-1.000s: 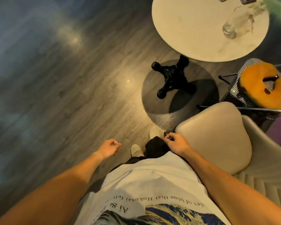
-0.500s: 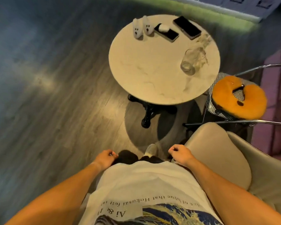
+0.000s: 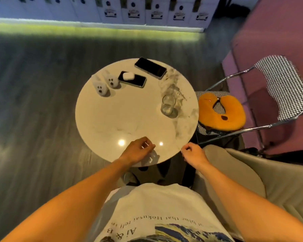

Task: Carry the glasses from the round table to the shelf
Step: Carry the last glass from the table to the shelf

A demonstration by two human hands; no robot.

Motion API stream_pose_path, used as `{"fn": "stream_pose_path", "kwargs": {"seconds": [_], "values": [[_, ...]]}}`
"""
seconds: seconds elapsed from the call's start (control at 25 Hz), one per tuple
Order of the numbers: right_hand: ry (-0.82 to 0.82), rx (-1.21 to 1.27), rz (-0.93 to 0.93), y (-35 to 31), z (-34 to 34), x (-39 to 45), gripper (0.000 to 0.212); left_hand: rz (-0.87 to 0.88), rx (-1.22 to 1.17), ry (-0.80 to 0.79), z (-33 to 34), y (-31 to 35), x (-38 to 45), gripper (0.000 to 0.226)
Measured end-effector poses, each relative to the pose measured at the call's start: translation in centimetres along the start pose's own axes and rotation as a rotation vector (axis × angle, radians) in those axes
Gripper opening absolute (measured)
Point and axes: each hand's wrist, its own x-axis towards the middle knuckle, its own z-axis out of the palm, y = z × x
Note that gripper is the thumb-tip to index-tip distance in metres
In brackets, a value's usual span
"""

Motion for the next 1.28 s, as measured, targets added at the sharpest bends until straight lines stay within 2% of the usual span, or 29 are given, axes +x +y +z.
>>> {"fn": "stream_pose_path", "kwargs": {"seconds": [0.12, 0.2, 0.36, 0.52, 0.72, 1.0, 1.12, 1.28], "values": [[0.049, 0.028, -0.02, -4.0, -1.1, 1.2, 0.008, 0.075, 0.007, -0.059, -1.8, 2.9, 4.0, 0.018], [0.074, 0.052, -0.048, -6.2, -1.9, 2.2, 0.012, 0.07, -0.034, -0.067, -2.5, 4.9, 6.2, 0.032], [0.093, -0.019, -0.178, -9.5, -3.5, 4.6, 0.034, 0.032, -0.117, -0.055, -2.9, 7.5, 10.0, 0.056], [0.066, -0.194, -0.394, -11.7, -4.5, 7.9, 0.051, -0.033, -0.187, -0.028, -2.7, 8.6, 12.9, 0.061], [-0.054, -0.407, -0.512, -12.0, -4.8, 11.6, 0.036, -0.073, -0.236, 0.017, -1.2, 8.1, 14.9, 0.059], [-0.068, -0.42, -0.771, -11.9, -5.1, 13.9, 0.02, -0.081, -0.192, 0.196, 0.1, 8.1, 15.2, 0.062], [-0.109, -0.403, -0.853, -14.2, -5.0, 14.5, 0.02, -0.109, -0.244, 0.272, -1.0, 8.6, 14.5, 0.066], [-0.189, -0.434, -1.017, -21.0, -3.5, 13.9, 0.021, -0.121, -0.288, 0.483, -5.8, 8.7, 12.2, 0.065]]}}
